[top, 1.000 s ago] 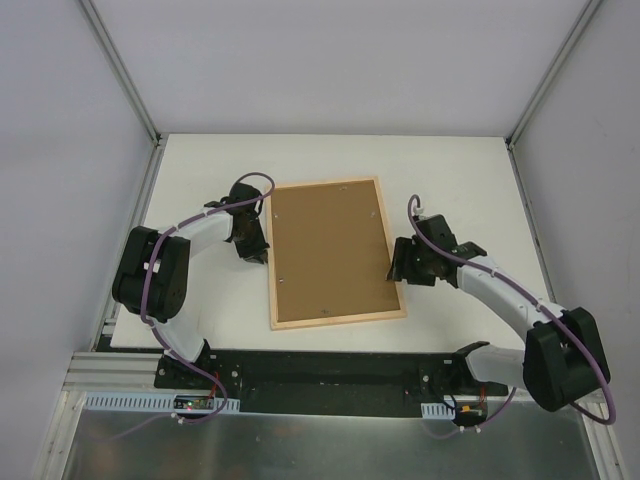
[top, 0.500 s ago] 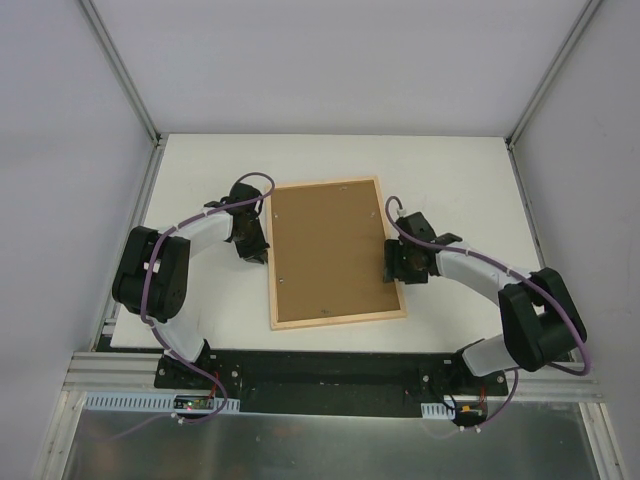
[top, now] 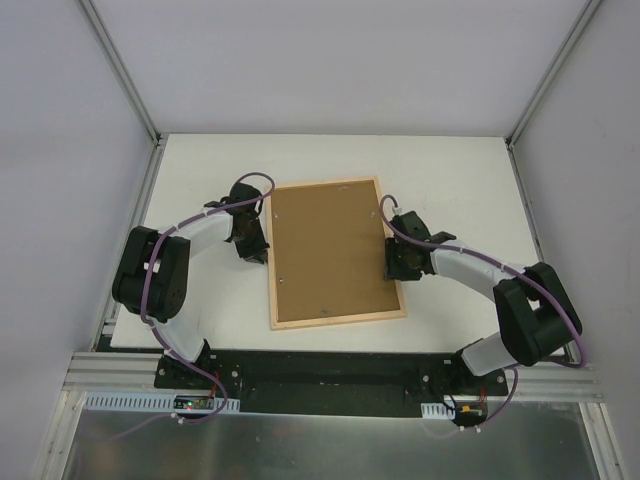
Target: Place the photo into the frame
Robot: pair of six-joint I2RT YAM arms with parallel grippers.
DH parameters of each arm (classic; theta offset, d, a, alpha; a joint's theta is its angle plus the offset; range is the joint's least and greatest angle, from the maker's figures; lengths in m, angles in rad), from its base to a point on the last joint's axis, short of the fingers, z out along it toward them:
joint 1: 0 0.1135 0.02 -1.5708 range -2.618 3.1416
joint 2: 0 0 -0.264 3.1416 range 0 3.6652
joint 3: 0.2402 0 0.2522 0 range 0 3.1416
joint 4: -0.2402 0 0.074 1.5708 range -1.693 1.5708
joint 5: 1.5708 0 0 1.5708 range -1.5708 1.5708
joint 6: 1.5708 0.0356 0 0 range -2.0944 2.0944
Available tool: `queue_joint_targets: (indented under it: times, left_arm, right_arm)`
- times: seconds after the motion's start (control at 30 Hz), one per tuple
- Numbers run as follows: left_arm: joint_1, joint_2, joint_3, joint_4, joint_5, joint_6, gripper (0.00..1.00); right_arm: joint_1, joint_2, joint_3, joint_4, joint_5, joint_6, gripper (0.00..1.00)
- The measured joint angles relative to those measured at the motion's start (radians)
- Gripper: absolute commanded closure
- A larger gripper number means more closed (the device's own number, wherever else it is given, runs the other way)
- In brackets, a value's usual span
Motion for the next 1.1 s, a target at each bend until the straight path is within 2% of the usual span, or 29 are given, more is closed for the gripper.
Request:
queue_joint_targets:
  times: [0.33,0.47,0.57,0.7,0.77,0.93,1.1]
  left_arm:
    - [0.001,0.0,0.0,0.0,-0.016,0.005,0.87]
    - [0.001,0.0,0.0,0.0,-0.019,0.006,0.86]
    - [0.001,0.0,0.0,0.0,-0.02,0.006,0.86]
    - [0.001,0.0,0.0,-0.001,-0.021,0.007,0.86]
    - [0.001,0.0,0.0,-0.001,-0.021,0.007,0.86]
    - [0.0,0.0,0.0,0.0,-0.025,0.007,0.86]
    - [0.0,0.0,0.0,0.0,-0.028,0.007,0.86]
  right_arm:
    - [0.002,0.004,0.009,-0.002,0.033,0.005,0.86]
    - [0.002,0.006,0.01,0.0,0.039,0.004,0.91]
    - [0.003,0.006,0.01,0.0,0.039,0.004,0.89]
    - [0.003,0.006,0.01,0.0,0.039,0.002,0.68]
    - [0.009,0.005,0.01,0.006,0.037,-0.005,0.61]
    - [0.032,0.009,0.006,0.033,0.043,-0.037,0.61]
    - [0.033,0.033,0.032,0.022,0.047,-0.061,0.65]
